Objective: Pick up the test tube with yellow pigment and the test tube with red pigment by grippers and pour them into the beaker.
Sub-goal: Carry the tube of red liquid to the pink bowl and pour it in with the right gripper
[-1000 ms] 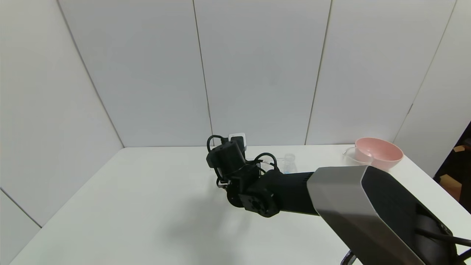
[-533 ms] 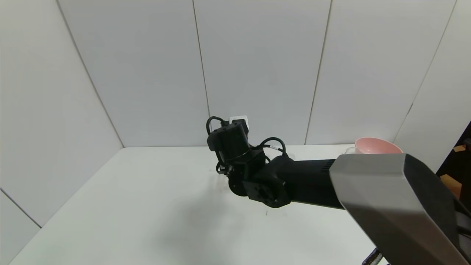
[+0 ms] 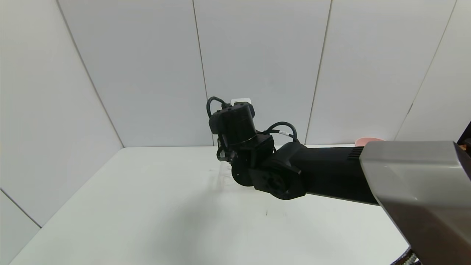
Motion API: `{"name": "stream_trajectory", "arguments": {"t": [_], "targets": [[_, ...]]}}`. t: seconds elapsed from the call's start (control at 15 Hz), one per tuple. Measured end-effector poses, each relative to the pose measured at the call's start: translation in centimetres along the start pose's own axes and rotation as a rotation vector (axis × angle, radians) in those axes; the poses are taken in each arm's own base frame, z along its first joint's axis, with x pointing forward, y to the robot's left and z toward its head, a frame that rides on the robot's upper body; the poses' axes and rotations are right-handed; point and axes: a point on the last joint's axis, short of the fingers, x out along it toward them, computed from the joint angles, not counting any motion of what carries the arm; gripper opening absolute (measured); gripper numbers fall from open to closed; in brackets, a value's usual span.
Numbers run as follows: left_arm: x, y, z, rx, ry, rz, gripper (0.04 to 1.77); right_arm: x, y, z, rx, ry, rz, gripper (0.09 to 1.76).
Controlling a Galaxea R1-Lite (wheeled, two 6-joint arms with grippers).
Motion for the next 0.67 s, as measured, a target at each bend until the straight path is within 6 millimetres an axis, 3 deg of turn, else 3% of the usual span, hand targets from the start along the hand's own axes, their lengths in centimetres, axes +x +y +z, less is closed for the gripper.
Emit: {"name": "stream_trajectory", "arguments": {"t": [0.33,0.47,0.67], "targets": [[0.0,0.0,0.0,0.000,0.000,0.000,1.72,-2.1,-1.3,-0.7,-0.049,0.091,0.118,0.51],[0.0,0.0,0.0,0.000,0.000,0.000,1.72,-3.8,-3.1,-0.9,-0.086,0.165,0.249,0.51],[0.0,0.0,0.0,0.000,0.000,0.000,1.72,-6.3,-7.2,-0.1,-0.141,0.234,0.432,0.51]]}}
